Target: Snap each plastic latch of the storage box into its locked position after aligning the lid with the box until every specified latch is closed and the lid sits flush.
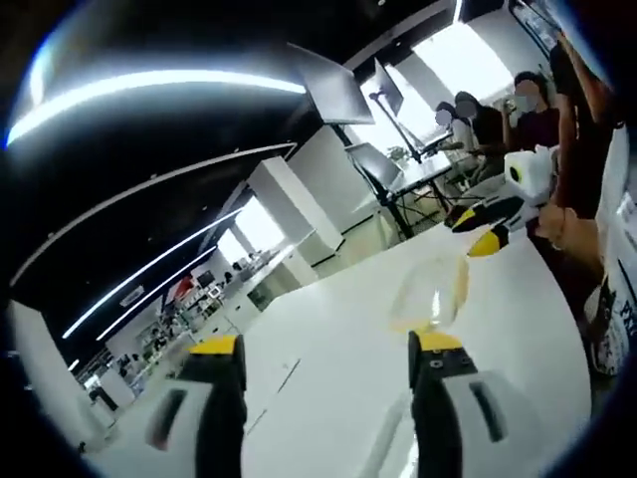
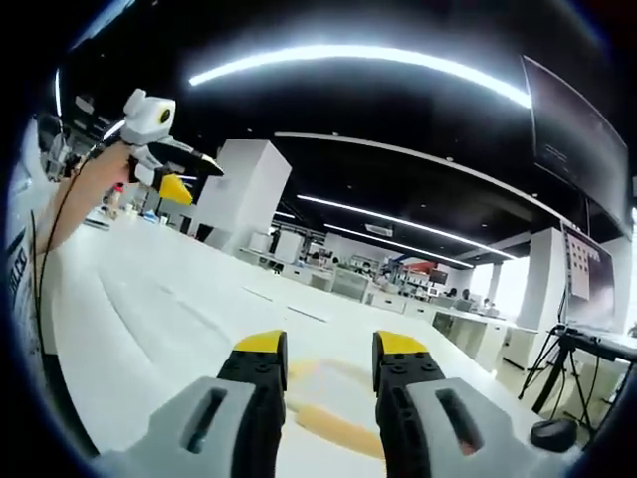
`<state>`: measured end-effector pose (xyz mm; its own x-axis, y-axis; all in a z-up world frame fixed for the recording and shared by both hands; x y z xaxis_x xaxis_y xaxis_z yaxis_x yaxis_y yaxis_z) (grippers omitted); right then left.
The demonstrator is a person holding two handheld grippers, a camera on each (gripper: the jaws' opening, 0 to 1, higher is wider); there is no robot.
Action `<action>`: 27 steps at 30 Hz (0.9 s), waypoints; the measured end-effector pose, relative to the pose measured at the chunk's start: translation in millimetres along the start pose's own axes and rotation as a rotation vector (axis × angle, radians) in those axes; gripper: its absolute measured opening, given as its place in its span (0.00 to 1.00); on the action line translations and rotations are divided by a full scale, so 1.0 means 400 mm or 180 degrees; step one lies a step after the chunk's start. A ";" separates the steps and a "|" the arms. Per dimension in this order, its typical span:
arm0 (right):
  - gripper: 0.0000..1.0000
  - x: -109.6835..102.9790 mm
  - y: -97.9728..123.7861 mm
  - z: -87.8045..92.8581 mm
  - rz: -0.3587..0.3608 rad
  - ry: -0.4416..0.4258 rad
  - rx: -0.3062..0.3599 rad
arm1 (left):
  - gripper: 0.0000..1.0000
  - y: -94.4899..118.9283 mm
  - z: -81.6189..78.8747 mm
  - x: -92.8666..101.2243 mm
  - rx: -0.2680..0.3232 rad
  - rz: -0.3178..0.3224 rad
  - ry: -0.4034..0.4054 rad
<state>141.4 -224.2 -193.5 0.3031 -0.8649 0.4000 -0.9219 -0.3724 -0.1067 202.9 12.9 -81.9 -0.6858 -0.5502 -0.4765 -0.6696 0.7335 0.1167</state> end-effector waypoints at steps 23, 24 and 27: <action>0.33 0.026 0.035 0.012 0.0110 0.0009 -0.0065 | 0.71 -0.259 0.014 0.131 -0.0697 0.0989 -0.0081; 0.33 0.027 0.036 0.013 0.0110 0.0008 -0.0068 | 0.71 -0.268 0.018 0.133 -0.0729 0.1012 -0.0081; 0.33 0.031 0.038 0.015 0.0115 0.0011 -0.0076 | 0.65 -0.300 0.034 0.154 -0.0812 0.1203 -0.0008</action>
<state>132.8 -242.5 -195.7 0.2686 -0.8766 0.3993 -0.9378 -0.3327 -0.0995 244.9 -103.6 -137.1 -0.8950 -0.2618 -0.3612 -0.4216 0.7607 0.4935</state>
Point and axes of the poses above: the point that each gripper's makers call its tool centre point, and the gripper's own axes: y roughly backward along the fingers, x roughly to its right, z roughly out of its underside, the point moved 2 cm from there along y, roughly backward along the fingers, and after that the axes turned 6 degrees about y, right-handed, at the moved point
